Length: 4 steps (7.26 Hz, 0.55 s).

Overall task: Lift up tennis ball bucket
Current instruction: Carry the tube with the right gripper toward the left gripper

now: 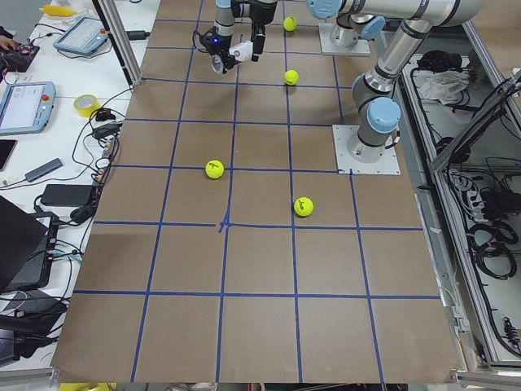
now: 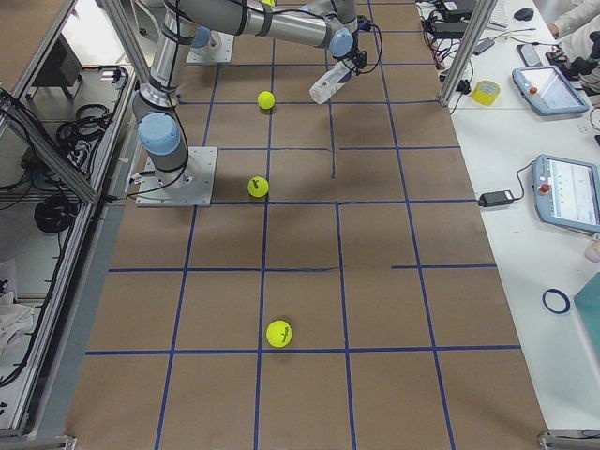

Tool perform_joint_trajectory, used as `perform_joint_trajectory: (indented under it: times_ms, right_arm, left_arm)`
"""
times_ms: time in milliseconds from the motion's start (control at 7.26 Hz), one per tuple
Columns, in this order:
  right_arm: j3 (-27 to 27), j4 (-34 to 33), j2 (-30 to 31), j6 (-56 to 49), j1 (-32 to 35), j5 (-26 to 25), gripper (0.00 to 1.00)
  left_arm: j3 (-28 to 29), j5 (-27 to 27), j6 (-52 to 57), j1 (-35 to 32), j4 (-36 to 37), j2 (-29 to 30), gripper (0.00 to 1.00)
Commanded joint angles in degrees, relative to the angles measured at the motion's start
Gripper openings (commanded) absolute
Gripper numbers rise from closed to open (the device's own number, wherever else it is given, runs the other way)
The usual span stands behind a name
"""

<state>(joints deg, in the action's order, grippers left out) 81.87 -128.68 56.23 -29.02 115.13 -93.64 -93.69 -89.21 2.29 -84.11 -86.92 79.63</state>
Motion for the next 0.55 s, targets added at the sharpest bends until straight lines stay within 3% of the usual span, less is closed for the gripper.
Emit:
perform_joint_trajectory:
  times_ms: [0, 275, 413]
  right_arm:
    - [0.2, -4.6, -3.2, -8.6, 4.5, -0.1, 0.52]
    - [0.1, -9.9, -5.9, -13.2, 5.9, 0.5, 0.52]
    - [0.2, -9.9, -6.5, -19.7, 6.1, 0.8, 0.45]
  left_arm:
    - [0.0, 0.0, 0.0, 0.0, -0.1, 0.0, 1.00]
    - [0.0, 0.0, 0.0, 0.0, -0.1, 0.0, 1.00]
    - [0.0, 0.0, 0.0, 0.0, 0.0, 0.0, 1.00]
